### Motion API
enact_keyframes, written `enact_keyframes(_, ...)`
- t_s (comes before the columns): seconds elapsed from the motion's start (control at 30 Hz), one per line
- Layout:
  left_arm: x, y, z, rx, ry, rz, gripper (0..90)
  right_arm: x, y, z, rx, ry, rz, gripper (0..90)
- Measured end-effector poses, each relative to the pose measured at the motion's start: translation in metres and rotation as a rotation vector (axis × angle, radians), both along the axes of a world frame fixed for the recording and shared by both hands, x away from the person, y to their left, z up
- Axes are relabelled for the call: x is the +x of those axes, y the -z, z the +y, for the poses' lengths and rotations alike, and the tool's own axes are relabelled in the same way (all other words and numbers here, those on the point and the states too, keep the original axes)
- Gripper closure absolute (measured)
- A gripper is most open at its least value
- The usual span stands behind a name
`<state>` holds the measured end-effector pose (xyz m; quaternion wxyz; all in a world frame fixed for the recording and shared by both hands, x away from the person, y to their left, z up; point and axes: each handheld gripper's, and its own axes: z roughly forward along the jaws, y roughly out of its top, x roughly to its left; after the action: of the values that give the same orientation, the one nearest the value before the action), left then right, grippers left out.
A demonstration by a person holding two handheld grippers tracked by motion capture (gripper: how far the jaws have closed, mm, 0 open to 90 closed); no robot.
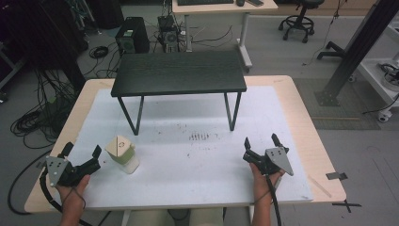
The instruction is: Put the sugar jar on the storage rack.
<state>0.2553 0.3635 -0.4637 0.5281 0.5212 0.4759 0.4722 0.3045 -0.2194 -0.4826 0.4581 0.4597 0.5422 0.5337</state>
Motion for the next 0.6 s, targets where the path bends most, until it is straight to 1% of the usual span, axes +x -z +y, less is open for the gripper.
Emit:
enact_keyframes(0.5, 0.0001, -0.0001, 0.0001, -0.004, 0.000, -0.001, 3.1, 0.0003, -0.0002, -0.0003, -0.003, -0.004, 0.000, 4.3)
enact_keyframes(0.6, -0.0001, -0.0002, 0.0006, -0.006, 0.011, -0.001, 4.2, 0.0003, -0.0002, -0.0003, -0.003, -0.007, -0.001, 4.4)
